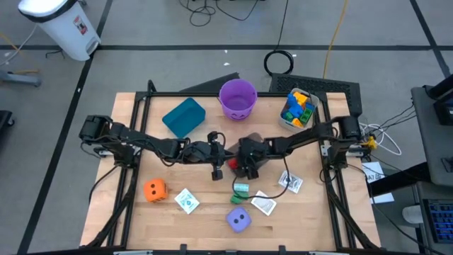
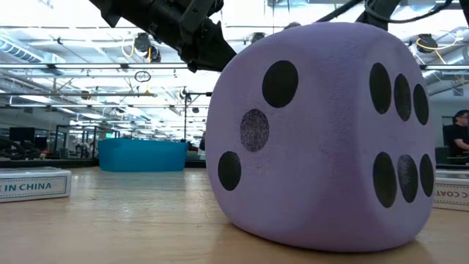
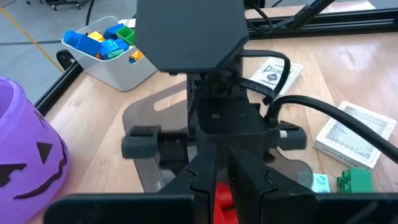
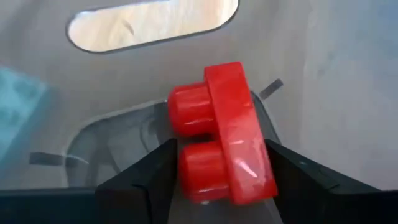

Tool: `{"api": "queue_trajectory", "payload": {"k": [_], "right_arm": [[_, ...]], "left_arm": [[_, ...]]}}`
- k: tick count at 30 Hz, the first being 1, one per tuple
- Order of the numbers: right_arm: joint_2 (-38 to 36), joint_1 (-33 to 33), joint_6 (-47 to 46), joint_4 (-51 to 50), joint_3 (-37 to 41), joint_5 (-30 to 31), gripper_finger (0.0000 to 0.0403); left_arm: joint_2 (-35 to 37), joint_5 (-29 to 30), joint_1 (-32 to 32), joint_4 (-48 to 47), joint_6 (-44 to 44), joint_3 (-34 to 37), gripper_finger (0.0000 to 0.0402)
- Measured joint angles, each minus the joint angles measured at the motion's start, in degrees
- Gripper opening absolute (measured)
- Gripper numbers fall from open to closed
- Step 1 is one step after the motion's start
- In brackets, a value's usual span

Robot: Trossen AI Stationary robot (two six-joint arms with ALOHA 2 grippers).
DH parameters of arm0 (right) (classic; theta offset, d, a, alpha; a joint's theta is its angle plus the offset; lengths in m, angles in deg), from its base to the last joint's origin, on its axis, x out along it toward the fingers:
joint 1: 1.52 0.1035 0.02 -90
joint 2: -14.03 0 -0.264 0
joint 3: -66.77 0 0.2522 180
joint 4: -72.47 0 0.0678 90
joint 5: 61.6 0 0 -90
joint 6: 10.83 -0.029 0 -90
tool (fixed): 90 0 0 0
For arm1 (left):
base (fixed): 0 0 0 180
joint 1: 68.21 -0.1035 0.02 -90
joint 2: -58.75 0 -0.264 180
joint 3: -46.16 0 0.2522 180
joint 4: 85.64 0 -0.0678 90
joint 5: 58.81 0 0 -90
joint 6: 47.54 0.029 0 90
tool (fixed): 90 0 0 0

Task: Pick & Place Toys
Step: Put the red game piece into the white bin

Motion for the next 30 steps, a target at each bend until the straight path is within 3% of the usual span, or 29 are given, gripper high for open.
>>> {"api": "queue_trajectory", "payload": {"k": [15,21,30], "right_arm": [[-1.3,0.0,-0.2,0.9,0.1,0.4,0.0138],[-1.6,0.0,-0.1,2.9,0.1,1.3,0.0146],[-10.8,1.5,-1.8,-4.6,0.1,8.3,0.0138]], "left_arm": [[0.0,0.0,0.0,-0.4,0.0,0.0,0.0042],[0.0,0.0,0.0,-0.9,0.0,0.0,0.0042],[0.0,0.2,0.0,-0.8,-1.3,0.0,0.0054]]}}
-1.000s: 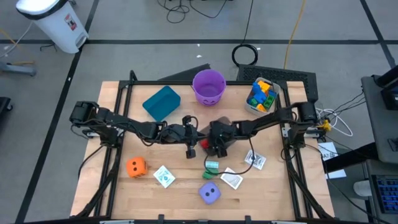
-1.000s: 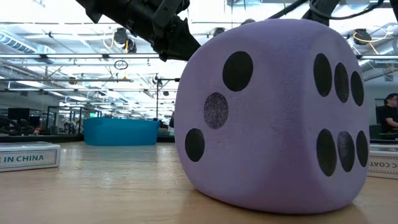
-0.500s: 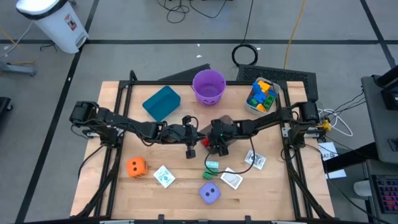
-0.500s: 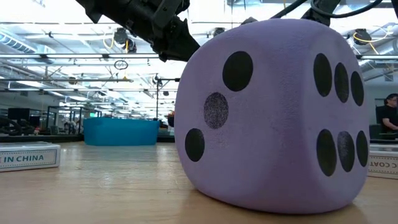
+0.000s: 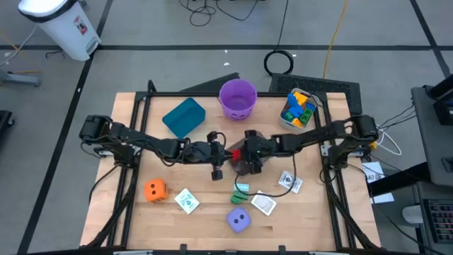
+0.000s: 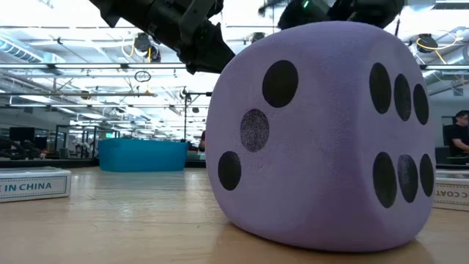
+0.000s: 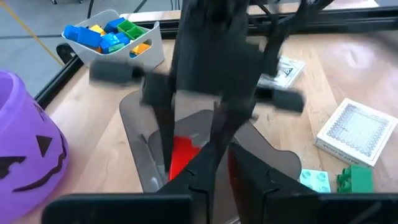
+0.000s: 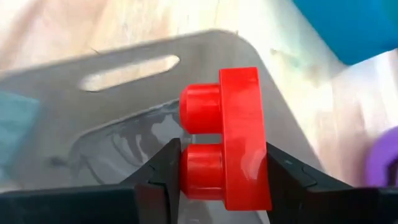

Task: Pick & Place Toys
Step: Put the red game piece into the white bin

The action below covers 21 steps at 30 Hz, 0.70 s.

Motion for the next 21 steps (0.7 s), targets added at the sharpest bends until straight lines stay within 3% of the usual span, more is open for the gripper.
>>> {"api": "queue_trajectory", "payload": {"k": [5,10,13,21], "right_arm": [[-6.7,2.1,-2.8,-7.1,0.0,1.3,0.0146],[-12.1,4.1,-4.0,-10.4,0.1,1.0,0.0141],[-14.3,5.0,-4.0,-6.1,1.9,0.4,0.0139],[-15.8,5.8,-4.0,7.6,6.8,-4.7,0.0142]], "left_arm": [[0.0,1.1,-0.2,0.6,-2.9,0.0,0.0122],[0.0,-2.3,-0.3,0.6,2.2,0.0,0.0202],[0.0,-5.5,-0.1,1.2,2.7,0.0,0.0232],[-0.1,-5.4,-0.2,3.6,2.9,0.0,0.0264]]}}
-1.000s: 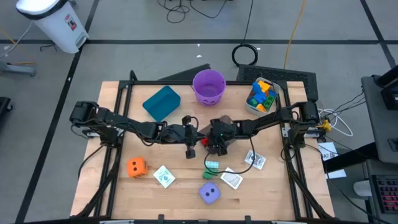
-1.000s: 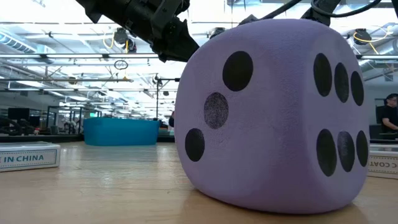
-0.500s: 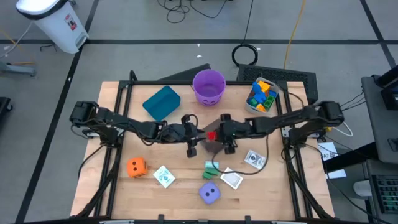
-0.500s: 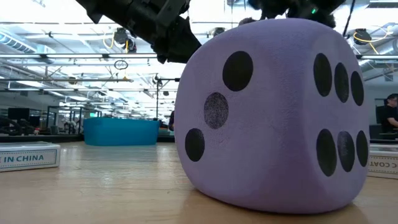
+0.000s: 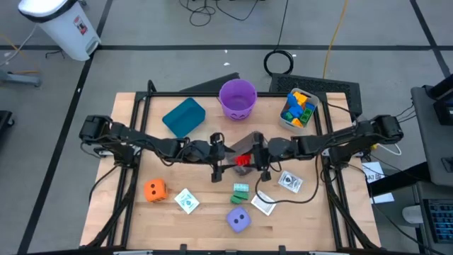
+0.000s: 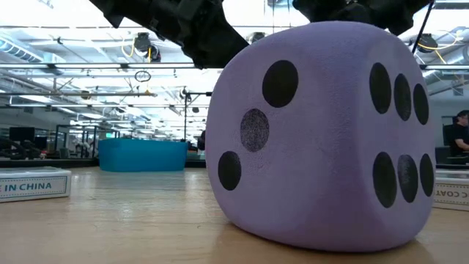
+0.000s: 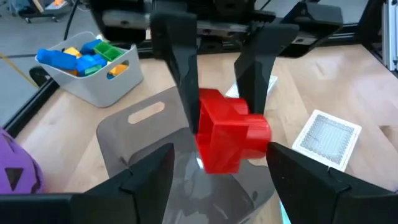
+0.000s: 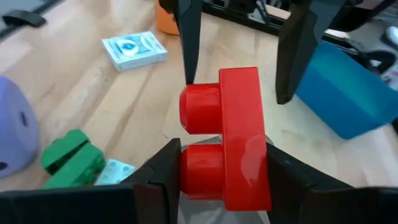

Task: Pick & Place Toys
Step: Put the red game piece into the white bin

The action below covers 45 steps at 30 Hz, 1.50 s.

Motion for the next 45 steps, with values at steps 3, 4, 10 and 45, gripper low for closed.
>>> {"api": "queue_trajectory", "payload": {"k": [3,4,10,45], "right_arm": [[0.8,-0.1,0.0,1.4,0.3,-2.4,0.0140],[1.1,-0.1,0.0,2.1,0.3,-2.8,0.0140],[3.0,-0.1,0.5,7.1,0.3,-3.1,0.0145],[-6.9,0.0,-5.4,-9.5,0.1,6.9,0.0216]], "left_arm": [[-0.3,-0.2,0.0,0.4,0.0,0.0,0.0264],[-0.3,-0.4,0.0,0.5,0.0,0.0,0.0264],[-0.3,-4.4,0.0,2.4,0.3,0.0,0.0261],[0.7,9.4,2.8,5.9,10.1,0.0,0.0166]]}}
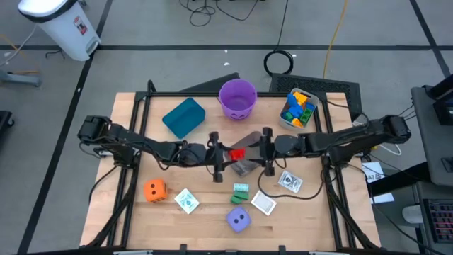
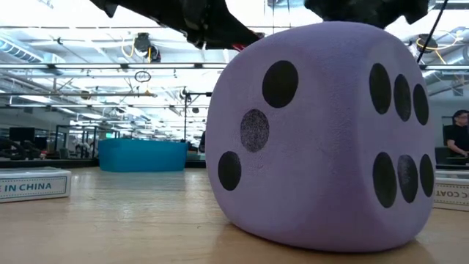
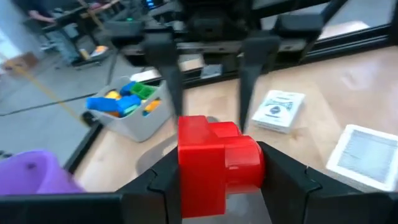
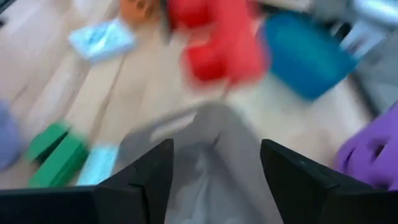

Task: Pick & Place Toys
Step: Put the red game piece into the white bin

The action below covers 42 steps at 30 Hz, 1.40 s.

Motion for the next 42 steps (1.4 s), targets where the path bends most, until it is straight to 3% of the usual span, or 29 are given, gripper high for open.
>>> {"api": "queue_trajectory", "payload": {"k": [3,6,10,14,16,25,29,36,39,42], "right_arm": [[-1.2,0.0,-4.2,-7.6,0.0,-6.6,0.0206],[-0.2,0.7,-5.3,-8.0,2.1,-13.7,0.0178],[4.2,2.1,-0.3,-5.3,5.1,-15.1,0.0109],[9.3,1.6,4.7,-3.4,4.4,-21.4,0.0026],[11.6,1.1,6.3,-1.7,3.2,-22.4,0.0007],[20.6,-0.2,9.2,4.5,-0.1,-23.7,0.0002],[23.1,-0.7,10.5,12.0,-0.5,-22.9,0.0005],[26.9,-0.9,13.2,30.1,-0.6,-11.3,0.0002],[27.4,-0.8,14.1,32.9,-0.6,-9.6,0.0001],[24.6,0.0,14.4,28.9,-0.4,-9.6,0.0001]], "left_arm": [[1.1,2.8,0.5,0.2,0.2,0.0,0.0166],[2.1,4.3,0.8,-1.4,-0.1,0.0,0.0166],[2.7,6.7,0.9,-2.9,-1.3,0.0,0.0166],[2.6,7.5,0.8,-4.2,-1.4,0.0,0.0166],[2.6,7.5,0.9,-4.4,-1.5,0.0,0.0166],[2.6,7.5,1.3,-3.9,-2.1,0.0,0.0166],[2.6,7.5,1.6,-3.8,-2.1,0.0,0.0166],[2.6,7.5,1.6,-3.9,-2.3,0.0,0.0166],[2.6,7.5,1.6,-4.0,-2.3,0.0,0.0168],[2.6,7.5,1.7,-4.1,-2.3,0.0,0.0168]]}}
